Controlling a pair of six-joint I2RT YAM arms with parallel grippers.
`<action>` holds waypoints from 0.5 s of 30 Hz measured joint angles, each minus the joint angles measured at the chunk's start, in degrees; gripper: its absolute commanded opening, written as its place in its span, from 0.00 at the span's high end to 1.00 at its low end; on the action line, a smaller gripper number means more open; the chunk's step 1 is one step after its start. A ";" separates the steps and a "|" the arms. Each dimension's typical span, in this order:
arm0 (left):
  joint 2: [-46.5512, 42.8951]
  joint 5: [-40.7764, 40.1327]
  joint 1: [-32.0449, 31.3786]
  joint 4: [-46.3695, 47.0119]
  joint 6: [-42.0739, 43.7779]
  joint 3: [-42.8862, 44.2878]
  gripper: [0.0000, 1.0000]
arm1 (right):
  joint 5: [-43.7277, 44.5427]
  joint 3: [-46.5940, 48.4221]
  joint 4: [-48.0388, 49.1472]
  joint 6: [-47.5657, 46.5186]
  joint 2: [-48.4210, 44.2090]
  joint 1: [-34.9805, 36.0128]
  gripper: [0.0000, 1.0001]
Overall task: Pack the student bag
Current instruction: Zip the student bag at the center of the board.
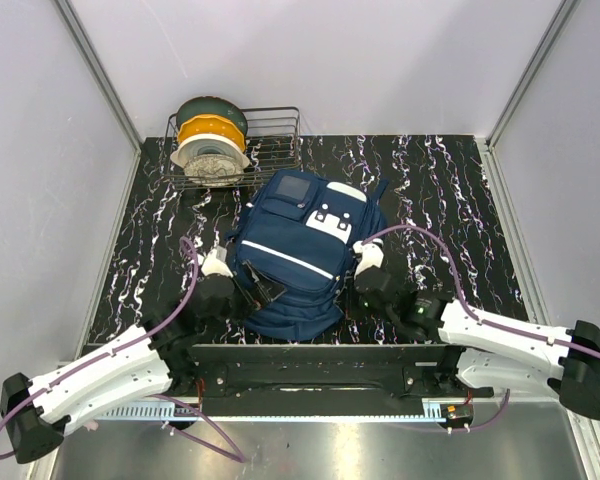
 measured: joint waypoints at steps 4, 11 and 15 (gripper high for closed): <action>2.47 -3.17 -0.92 1.73 -1.75 -0.02 0.11 | 3.04 0.02 0.46 2.08 1.09 3.54 1.00; 2.56 -9.31 -1.03 3.65 -4.50 -1.84 0.64 | 6.67 1.86 1.66 1.79 4.76 8.92 1.00; 3.10 -11.80 -1.03 3.32 -5.27 -2.14 1.00 | 7.39 2.01 2.12 1.29 5.14 9.57 1.00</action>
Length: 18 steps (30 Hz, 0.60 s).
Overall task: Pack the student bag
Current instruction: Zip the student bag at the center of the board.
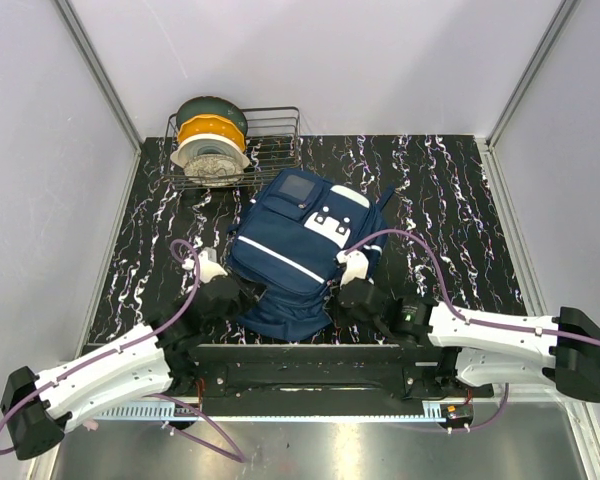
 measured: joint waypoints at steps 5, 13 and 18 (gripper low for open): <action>-0.24 -2.19 -0.02 -0.39 -0.57 0.09 1.00 | 1.22 -0.37 0.59 -0.79 -1.75 0.57 1.00; -9.66 -2.67 -0.50 -5.42 -0.59 1.75 1.00 | -0.63 -4.55 2.03 1.62 -10.45 -8.11 1.00; -13.84 -2.23 -0.46 -9.97 -0.57 1.92 1.00 | -3.63 -4.50 2.82 0.59 -9.94 -12.79 1.00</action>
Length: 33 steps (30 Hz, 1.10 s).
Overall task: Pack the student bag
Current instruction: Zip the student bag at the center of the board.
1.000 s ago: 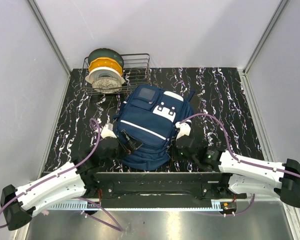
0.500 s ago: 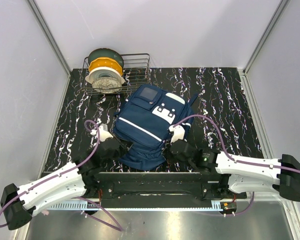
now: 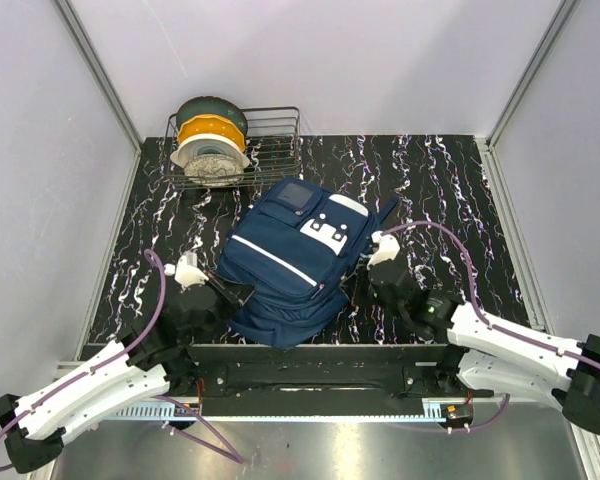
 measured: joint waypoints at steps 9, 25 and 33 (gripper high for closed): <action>-0.11 0.13 0.24 -1.31 0.31 0.07 1.00 | -7.74 1.75 0.50 0.98 8.52 -12.04 1.00; 22.27 7.30 -3.69 15.85 12.48 5.55 0.49 | -11.69 7.23 -8.59 0.39 10.56 -26.64 0.92; 27.21 14.56 -5.44 18.84 21.99 9.84 0.01 | -9.79 11.37 -13.62 -2.14 14.47 -35.89 0.85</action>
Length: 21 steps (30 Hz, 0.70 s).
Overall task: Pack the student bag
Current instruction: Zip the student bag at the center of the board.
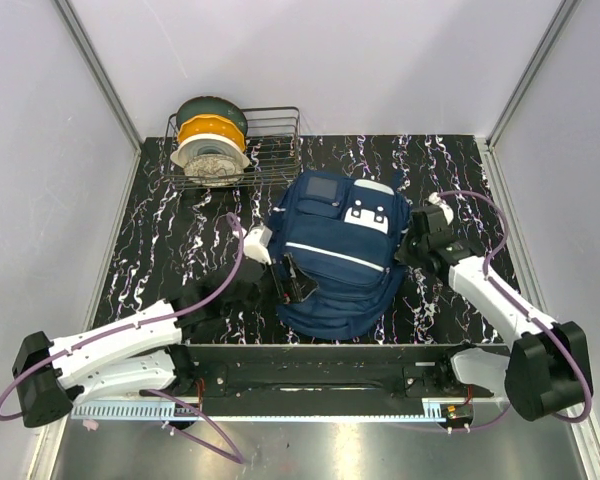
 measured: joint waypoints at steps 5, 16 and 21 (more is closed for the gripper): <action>1.44 -0.33 0.00 -1.40 4.15 5.03 0.01 | -1.36 3.19 -2.80 -4.50 3.72 -6.16 0.50; -3.58 -10.64 2.71 -13.99 10.93 10.60 0.01 | -0.35 6.56 -11.80 -8.50 -5.42 -7.45 0.08; -2.45 -9.77 11.72 -17.03 15.93 13.11 0.01 | 2.84 6.73 -13.35 -7.21 -14.58 -7.39 0.01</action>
